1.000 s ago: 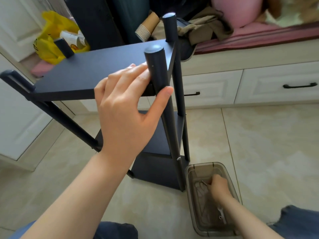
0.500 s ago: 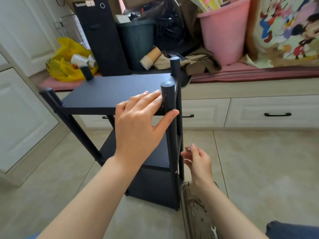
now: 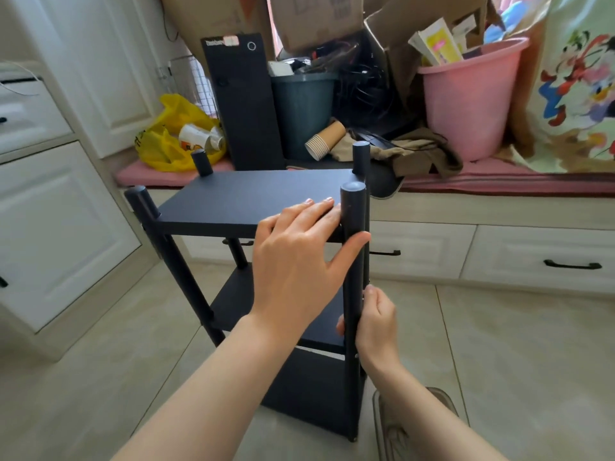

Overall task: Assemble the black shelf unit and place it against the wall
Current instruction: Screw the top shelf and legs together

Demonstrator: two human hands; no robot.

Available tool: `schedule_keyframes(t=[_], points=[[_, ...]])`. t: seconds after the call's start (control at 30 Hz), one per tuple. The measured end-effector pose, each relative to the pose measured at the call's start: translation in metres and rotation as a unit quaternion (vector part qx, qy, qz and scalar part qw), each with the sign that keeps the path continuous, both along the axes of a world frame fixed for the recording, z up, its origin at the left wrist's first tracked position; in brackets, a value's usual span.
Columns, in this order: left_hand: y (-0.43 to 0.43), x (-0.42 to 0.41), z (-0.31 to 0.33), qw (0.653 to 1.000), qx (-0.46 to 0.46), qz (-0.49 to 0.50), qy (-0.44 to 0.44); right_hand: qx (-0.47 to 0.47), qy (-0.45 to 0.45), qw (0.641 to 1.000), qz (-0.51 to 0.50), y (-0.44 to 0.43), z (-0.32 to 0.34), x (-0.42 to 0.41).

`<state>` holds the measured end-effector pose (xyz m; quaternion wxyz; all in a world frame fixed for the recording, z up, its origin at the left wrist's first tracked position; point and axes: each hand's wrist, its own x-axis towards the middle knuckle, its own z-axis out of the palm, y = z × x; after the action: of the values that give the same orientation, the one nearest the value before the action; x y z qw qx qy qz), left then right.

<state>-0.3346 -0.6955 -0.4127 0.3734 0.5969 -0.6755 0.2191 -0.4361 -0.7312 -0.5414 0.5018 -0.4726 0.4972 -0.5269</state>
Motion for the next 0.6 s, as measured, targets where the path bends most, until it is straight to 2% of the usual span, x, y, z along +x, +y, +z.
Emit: schedule_keyframes(t=[0.23, 0.37, 0.6], points=[[-0.010, 0.057, 0.023, 0.998, 0.003, 0.039, 0.041, -0.038, 0.054, 0.997, 0.044, -0.026, 0.028, 0.049], [-0.014, 0.102, 0.038, 0.994, -0.011, 0.041, 0.105, -0.047, 0.114, 0.989, 0.079, -0.042, 0.047, 0.084], [-0.013, 0.177, 0.052, 0.966, -0.028, 0.126, 0.226, -0.127, 0.271, 0.943, 0.143, -0.059, 0.087, 0.154]])
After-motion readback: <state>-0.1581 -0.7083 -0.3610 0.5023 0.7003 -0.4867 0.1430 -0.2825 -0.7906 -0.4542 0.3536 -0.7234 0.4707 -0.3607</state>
